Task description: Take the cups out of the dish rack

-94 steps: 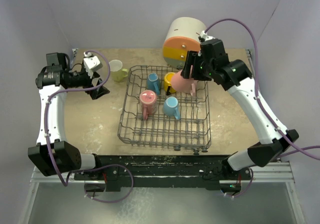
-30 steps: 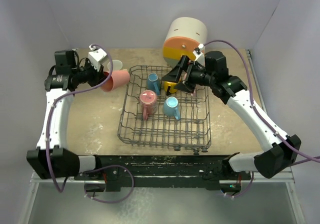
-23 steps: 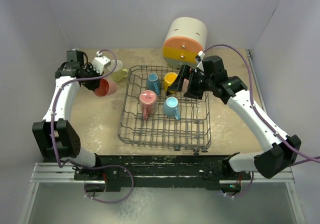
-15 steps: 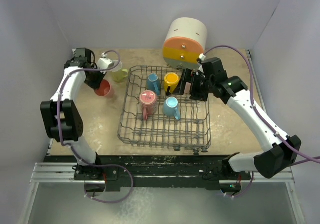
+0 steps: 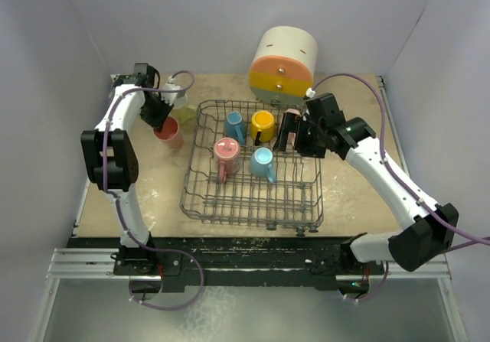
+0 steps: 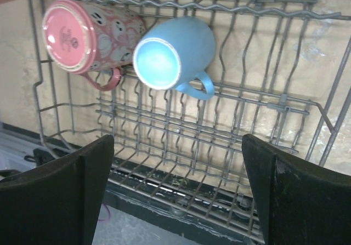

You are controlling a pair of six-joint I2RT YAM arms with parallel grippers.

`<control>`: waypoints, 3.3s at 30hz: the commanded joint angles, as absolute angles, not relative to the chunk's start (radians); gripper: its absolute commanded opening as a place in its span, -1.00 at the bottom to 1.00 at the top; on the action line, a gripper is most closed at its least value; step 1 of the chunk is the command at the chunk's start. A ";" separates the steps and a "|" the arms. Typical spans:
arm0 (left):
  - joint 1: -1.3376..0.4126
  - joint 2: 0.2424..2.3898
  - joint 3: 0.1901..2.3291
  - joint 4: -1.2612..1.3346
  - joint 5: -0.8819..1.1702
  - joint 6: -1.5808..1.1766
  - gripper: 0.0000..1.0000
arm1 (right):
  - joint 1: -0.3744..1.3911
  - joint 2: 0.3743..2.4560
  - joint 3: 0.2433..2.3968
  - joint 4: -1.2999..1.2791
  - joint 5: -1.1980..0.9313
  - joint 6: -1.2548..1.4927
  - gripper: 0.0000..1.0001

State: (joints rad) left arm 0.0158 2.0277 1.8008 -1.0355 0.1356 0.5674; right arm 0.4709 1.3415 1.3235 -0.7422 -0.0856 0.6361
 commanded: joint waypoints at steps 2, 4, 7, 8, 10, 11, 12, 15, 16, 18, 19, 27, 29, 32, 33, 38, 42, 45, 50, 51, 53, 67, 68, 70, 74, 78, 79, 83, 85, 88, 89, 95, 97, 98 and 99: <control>-0.006 2.038 1.870 -1.126 0.154 0.562 -0.21 | 0.481 1.353 1.302 -0.719 -0.018 0.619 1.00; -0.011 2.032 1.876 -1.132 0.152 0.562 0.11 | 0.498 1.366 1.306 -0.718 0.009 0.623 1.00; -0.012 2.015 1.887 -1.133 0.142 0.560 0.36 | 0.542 1.391 1.319 -0.723 0.075 0.634 1.00; -0.012 2.008 1.894 -1.131 0.136 0.557 0.42 | 0.574 1.398 1.327 -0.724 0.120 0.643 1.00; -0.012 1.990 1.912 -1.128 0.127 0.553 0.74 | 0.642 1.419 1.343 -0.725 0.197 0.656 1.00; -0.013 1.978 1.923 -1.127 0.131 0.550 0.77 | 0.673 1.433 1.351 -0.726 0.223 0.663 1.00; -0.012 1.964 1.935 -1.126 0.141 0.548 0.85 | 0.697 1.450 1.356 -0.729 0.244 0.667 1.00; -0.012 1.908 1.968 -1.120 0.188 0.544 0.99 | 0.749 1.489 1.340 -0.715 0.288 0.661 1.00; -0.012 1.886 1.980 -1.120 0.204 0.542 0.99 | 0.761 1.498 1.328 -0.702 0.292 0.653 0.99; -0.012 1.857 2.003 -1.128 0.229 0.538 0.99 | 0.783 1.516 1.298 -0.673 0.301 0.639 0.96; -0.012 1.845 2.016 -1.132 0.234 0.534 0.99 | 0.786 1.524 1.277 -0.658 0.303 0.630 0.95; -0.012 1.772 2.006 -1.159 0.281 0.522 0.99 | 0.787 1.562 1.182 -0.600 0.281 0.605 0.85; -0.012 1.750 1.978 -1.157 0.292 0.515 0.99 | 0.787 1.574 1.177 -0.583 0.286 0.587 0.80; -0.010 1.688 1.914 -1.108 0.299 0.490 0.99 | 0.787 1.605 1.182 -0.561 0.291 0.565 0.73; -0.009 1.655 1.888 -1.074 0.290 0.472 0.99 | 0.787 1.615 1.185 -0.552 0.286 0.556 0.70; 0.000 1.464 1.698 -0.896 0.292 0.482 0.99 | 0.787 1.662 1.195 -0.516 0.307 0.521 0.51; 0.000 1.403 1.628 -0.900 0.358 0.501 0.99 | 0.787 1.690 1.188 -0.480 0.335 0.506 0.26; 0.000 1.405 1.625 -0.941 0.391 0.510 0.99 | 0.788 1.695 1.179 -0.442 0.340 0.493 0.04; 0.000 1.404 1.619 -0.983 0.456 0.526 0.99 | 0.788 1.668 1.159 -0.399 0.325 0.484 -0.34; 0.000 1.404 1.617 -0.996 0.475 0.534 0.98 | 0.788 1.661 1.156 -0.395 0.325 0.482 -0.41; -0.001 1.405 1.609 -1.018 0.519 0.560 0.99 | 0.790 1.640 1.151 -0.393 0.328 0.479 -0.62; -0.002 1.385 1.568 -1.136 0.747 0.751 0.98 | 0.792 1.446 1.279 -0.511 0.384 0.505 -1.00; -0.002 1.375 1.561 -1.131 0.766 0.768 0.98 | 0.792 1.436 1.299 -0.521 0.367 0.512 -1.00; -0.002 1.346 1.537 -1.122 0.808 0.821 0.98 | 0.792 1.421 1.351 -0.545 0.306 0.529 -1.00; -0.002 1.266 1.476 -1.066 0.894 0.897 0.98 | 0.792 1.405 1.443 -0.549 0.053 0.570 -1.00; -0.003 1.176 1.423 -0.984 0.994 0.951 0.99 | 0.792 1.391 1.469 -0.428 -0.299 0.689 -1.00; -0.003 1.157 1.413 -0.948 1.010 0.952 0.99 | 0.792 1.386 1.460 -0.358 -0.386 0.744 -1.00; -0.005 1.117 1.410 -0.888 1.061 0.920 1.00 | 0.791 1.373 1.406 -0.084 -0.600 0.928 -1.00; -0.005 1.107 1.426 -0.890 1.076 0.917 0.99 | 0.791 1.369 1.380 0.015 -0.658 1.001 -1.00; -0.004 1.083 1.433 -0.901 1.107 0.916 0.97 | 0.792 1.362 1.335 0.163 -0.708 1.107 -1.00; -0.005 1.075 1.433 -0.909 1.120 0.921 0.97 | 0.792 1.360 1.318 0.209 -0.719 1.147 -1.00; -0.005 1.021 1.439 -0.878 1.171 0.875 0.89 | 0.790 1.376 1.235 0.470 -0.772 1.329 -1.00; -0.005 1.012 1.448 -0.846 1.194 0.827 0.83 | 0.791 1.385 1.202 0.595 -0.776 1.403 -1.00; -0.005 1.011 1.455 -0.829 1.207 0.797 0.79 | 0.792 1.389 1.189 0.649 -0.778 1.436 -1.00; -0.005 1.008 1.462 -0.810 1.222 0.763 0.74 | 0.792 1.390 1.177 0.692 -0.779 1.468 -1.00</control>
State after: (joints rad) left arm -0.0025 1.0294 1.4139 -0.9100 1.1145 0.8642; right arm 0.7918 1.4181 1.1912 0.2867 -0.7097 1.2823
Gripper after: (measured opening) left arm 0.904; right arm 0.191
